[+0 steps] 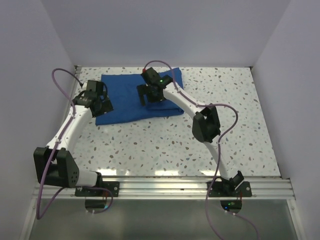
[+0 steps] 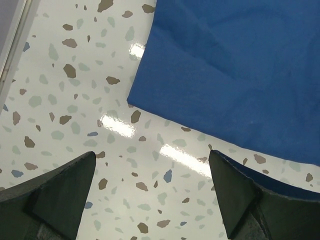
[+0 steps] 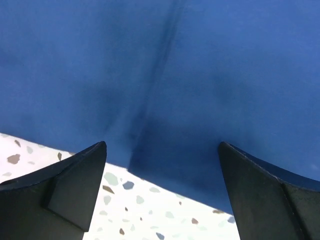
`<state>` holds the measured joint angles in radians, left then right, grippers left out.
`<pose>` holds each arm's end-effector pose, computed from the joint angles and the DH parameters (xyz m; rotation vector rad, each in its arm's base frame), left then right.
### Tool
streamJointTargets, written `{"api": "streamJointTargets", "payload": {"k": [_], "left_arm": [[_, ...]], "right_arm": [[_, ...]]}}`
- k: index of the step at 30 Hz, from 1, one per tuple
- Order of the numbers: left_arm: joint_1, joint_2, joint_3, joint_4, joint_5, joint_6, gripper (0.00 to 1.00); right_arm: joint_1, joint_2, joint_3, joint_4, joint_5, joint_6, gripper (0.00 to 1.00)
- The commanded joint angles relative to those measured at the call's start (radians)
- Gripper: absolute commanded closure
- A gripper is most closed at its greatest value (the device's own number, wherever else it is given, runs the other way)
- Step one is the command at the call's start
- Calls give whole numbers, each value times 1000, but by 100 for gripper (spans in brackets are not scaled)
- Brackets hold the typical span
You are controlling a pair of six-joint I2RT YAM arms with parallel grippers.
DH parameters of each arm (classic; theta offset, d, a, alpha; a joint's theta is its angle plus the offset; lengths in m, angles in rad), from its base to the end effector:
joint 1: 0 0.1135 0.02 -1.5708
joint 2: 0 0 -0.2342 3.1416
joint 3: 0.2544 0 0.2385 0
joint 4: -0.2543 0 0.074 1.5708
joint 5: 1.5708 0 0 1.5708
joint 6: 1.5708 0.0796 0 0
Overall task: Open and lay out the surgical kit
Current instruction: Open the surgical kit at the center of the board.
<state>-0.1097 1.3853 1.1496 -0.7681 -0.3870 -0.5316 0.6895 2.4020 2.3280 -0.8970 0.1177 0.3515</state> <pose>0.2961 -0.0024 0.2236 -0.6572 2.3933 0.2332 0.4026 0.3198 0.1878 -0.3834 2.5236 0.2621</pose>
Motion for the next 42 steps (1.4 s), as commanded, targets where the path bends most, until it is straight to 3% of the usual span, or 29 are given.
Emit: {"api": "streamJointTargets", "payload": {"k": [1,5,6,8,9,11,12,19,23,28,34,36,37,38,42], "left_arm": [[-2,-42,6,7,31,-5,0],[-1,-64,-14,6,36,15,0],[-2,-69,-16,6,37,16,0],[-2,-81,-27,9,37,22,0],[-1,-84,-30,9,39,27,0],[-1,-89,-42,18,39,30,0],[-2,-89,-45,21,42,31,0],[-2,-75,-57,44,65,30,0],[-2,-71,-48,66,63,38,0],[-2,-25,-16,96,66,59,0],[-2,46,19,209,106,128,0],[-2,69,32,290,172,159,0],[-2,96,50,317,198,185,0],[-2,110,65,341,250,197,0],[-1,224,179,444,271,246,0]], "right_arm": [[39,45,88,6,66,-28,2],[51,74,87,0,158,-34,10],[56,78,82,-6,216,-39,17],[56,92,80,-31,275,-58,36],[56,95,80,-42,331,-62,60],[56,83,67,-51,376,-69,90],[58,75,50,-49,396,-72,97],[50,5,90,-39,486,-95,100],[-45,-163,32,-8,577,-89,100],[-250,-479,-316,68,597,-69,100],[-421,-632,-697,131,596,-79,100],[-439,-636,-780,135,577,-71,54],[-439,-636,-800,127,559,-65,25],[-441,-627,-817,125,547,-63,2],[-443,-621,-866,92,444,-2,1]]}}
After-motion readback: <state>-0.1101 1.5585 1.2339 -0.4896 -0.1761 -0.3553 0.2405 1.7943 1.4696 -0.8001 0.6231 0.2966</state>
